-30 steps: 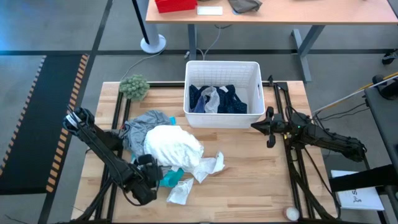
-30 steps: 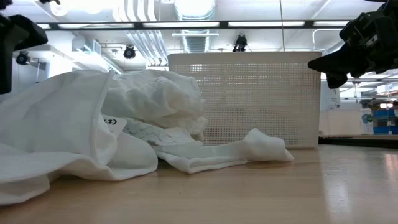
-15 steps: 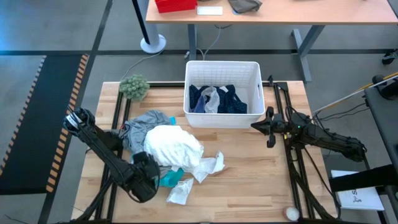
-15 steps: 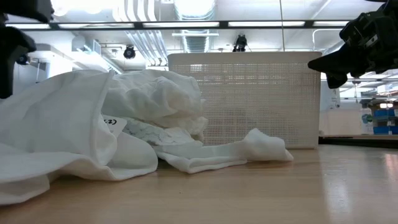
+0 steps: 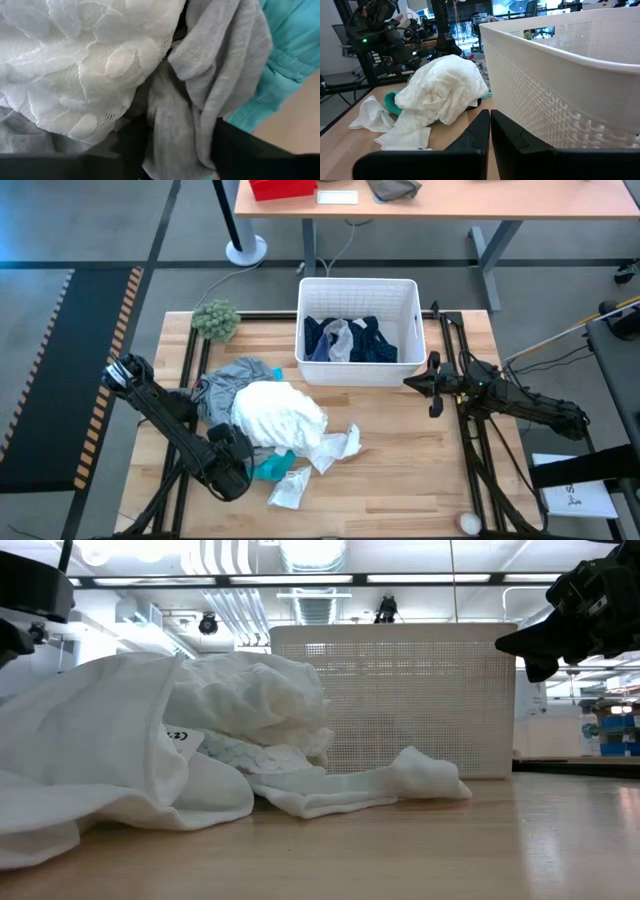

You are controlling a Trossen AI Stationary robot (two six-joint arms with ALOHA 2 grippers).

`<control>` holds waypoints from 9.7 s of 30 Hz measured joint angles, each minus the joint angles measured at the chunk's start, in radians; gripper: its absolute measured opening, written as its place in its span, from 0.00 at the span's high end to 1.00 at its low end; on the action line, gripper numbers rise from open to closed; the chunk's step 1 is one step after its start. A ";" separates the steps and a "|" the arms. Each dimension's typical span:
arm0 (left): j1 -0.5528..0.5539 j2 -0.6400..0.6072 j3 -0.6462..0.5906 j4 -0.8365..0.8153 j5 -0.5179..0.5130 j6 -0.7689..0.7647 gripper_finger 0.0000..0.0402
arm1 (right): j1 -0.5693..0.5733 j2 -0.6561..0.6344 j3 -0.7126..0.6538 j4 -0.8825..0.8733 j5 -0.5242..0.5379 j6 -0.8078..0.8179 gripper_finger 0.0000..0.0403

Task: Sort clothes
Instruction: Put the gray socks into the white bin, then put the blue underwear into the white bin

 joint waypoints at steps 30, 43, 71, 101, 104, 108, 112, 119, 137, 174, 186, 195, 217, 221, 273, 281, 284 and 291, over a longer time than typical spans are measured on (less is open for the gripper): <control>0.006 -0.027 0.659 -0.317 -0.412 0.248 0.98 | 0.000 0.000 0.000 0.000 0.000 0.000 1.00; 0.035 -0.078 0.802 -0.322 -0.591 0.368 0.98 | 0.000 0.000 0.000 0.000 0.000 0.000 1.00; 0.040 -0.091 0.792 -0.330 -0.584 0.412 0.89 | 0.000 0.000 0.000 0.000 0.000 0.000 1.00; 0.200 -0.095 0.791 -0.333 -0.669 0.581 0.98 | 0.000 0.000 0.000 0.000 0.000 0.000 1.00; 0.270 -0.097 0.793 -0.279 -0.672 0.679 0.99 | 0.000 0.000 0.000 0.000 0.000 0.000 1.00; 0.366 -0.097 0.793 -0.166 -0.671 0.843 0.99 | 0.000 0.000 0.000 0.000 0.000 0.000 1.00; 0.466 -0.097 0.793 -0.009 -0.626 1.022 1.00 | 0.000 0.000 0.000 0.000 0.000 0.000 1.00; 0.684 -0.097 0.793 0.274 -0.329 1.256 1.00 | 0.000 0.000 0.000 0.000 0.000 0.000 1.00; 1.196 0.120 0.793 0.462 0.255 1.246 1.00 | 0.000 0.000 0.000 0.000 0.000 0.000 1.00; 1.199 0.126 0.800 0.134 0.275 1.189 0.32 | 0.000 0.000 0.000 0.000 0.000 0.000 1.00; 0.992 0.000 0.800 -0.116 0.205 1.242 0.67 | 0.000 0.000 0.000 0.000 0.000 0.000 1.00; 0.735 -0.013 0.800 -0.174 0.137 1.173 0.97 | 0.000 0.000 0.000 0.000 0.000 0.000 1.00; 0.431 -0.014 0.788 -0.238 -0.070 0.967 1.00 | 0.000 0.000 0.000 0.000 0.000 0.000 1.00; 0.391 -0.030 0.731 -0.152 -0.079 0.948 1.00 | 0.000 0.000 0.000 0.000 0.000 0.000 1.00; 0.290 0.023 0.041 0.316 0.129 0.524 0.55 | 0.000 0.000 0.000 0.000 0.000 0.000 1.00; 0.286 0.029 0.107 0.296 0.247 0.571 0.96 | 0.000 0.000 0.000 0.000 0.000 0.000 1.00; 0.280 0.019 0.176 0.261 0.247 0.601 0.98 | 0.000 0.000 0.000 0.000 0.000 0.000 1.00; 0.274 0.019 0.420 0.080 0.138 0.686 0.99 | 0.000 0.000 0.000 0.000 0.000 0.000 1.00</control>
